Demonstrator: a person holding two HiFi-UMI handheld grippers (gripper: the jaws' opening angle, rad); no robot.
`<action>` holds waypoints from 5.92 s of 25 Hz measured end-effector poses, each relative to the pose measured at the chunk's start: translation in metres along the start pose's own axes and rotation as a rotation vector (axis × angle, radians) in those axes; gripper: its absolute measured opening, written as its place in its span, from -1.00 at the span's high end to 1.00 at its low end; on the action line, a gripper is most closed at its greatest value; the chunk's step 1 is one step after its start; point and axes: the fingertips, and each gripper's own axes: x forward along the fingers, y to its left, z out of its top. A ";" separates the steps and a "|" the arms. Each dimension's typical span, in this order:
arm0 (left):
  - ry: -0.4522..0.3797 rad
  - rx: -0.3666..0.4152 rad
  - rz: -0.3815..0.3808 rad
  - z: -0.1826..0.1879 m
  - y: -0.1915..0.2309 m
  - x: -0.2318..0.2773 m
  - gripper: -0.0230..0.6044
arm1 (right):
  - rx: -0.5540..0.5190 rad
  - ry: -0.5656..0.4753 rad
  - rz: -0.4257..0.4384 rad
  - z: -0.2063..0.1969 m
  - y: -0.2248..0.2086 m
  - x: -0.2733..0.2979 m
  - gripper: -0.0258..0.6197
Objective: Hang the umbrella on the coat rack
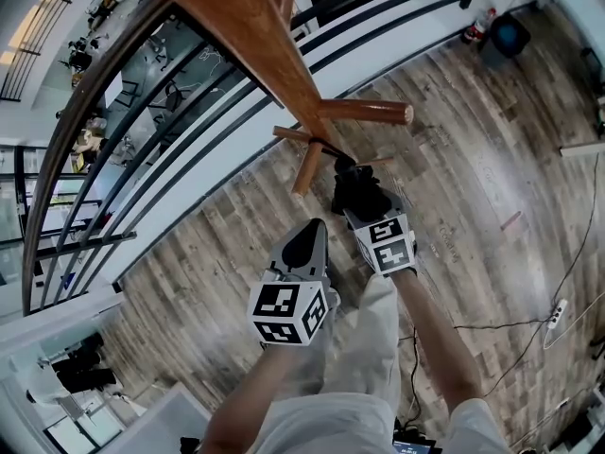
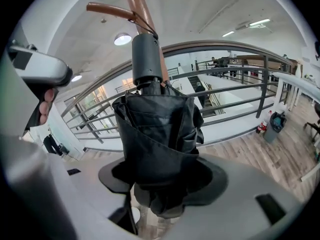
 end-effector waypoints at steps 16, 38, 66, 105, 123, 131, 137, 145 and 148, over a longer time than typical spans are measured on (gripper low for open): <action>0.013 -0.022 0.005 -0.011 0.005 0.000 0.85 | -0.075 -0.065 -0.009 0.009 0.012 0.048 0.04; 0.018 -0.031 0.001 -0.010 -0.003 -0.020 0.85 | 0.065 0.033 -0.010 0.004 0.001 0.038 -0.13; -0.001 -0.026 -0.014 0.018 -0.027 -0.068 0.85 | 0.113 -0.039 -0.031 0.024 0.015 -0.092 0.63; -0.165 0.066 -0.158 0.084 -0.070 -0.235 0.85 | -0.127 -0.267 -0.019 0.109 0.136 -0.306 0.81; -0.335 0.080 -0.226 0.161 -0.090 -0.303 0.85 | -0.142 -0.432 0.044 0.203 0.179 -0.395 0.81; -0.312 0.086 -0.224 0.138 -0.098 -0.309 0.85 | -0.177 -0.545 0.008 0.203 0.205 -0.418 0.81; -0.290 0.079 -0.218 0.129 -0.099 -0.310 0.85 | -0.185 -0.515 0.059 0.194 0.226 -0.411 0.81; -0.289 0.067 -0.215 0.132 -0.098 -0.312 0.85 | -0.194 -0.525 0.058 0.204 0.229 -0.416 0.81; -0.287 0.064 -0.215 0.133 -0.096 -0.312 0.85 | -0.193 -0.524 0.057 0.206 0.231 -0.414 0.81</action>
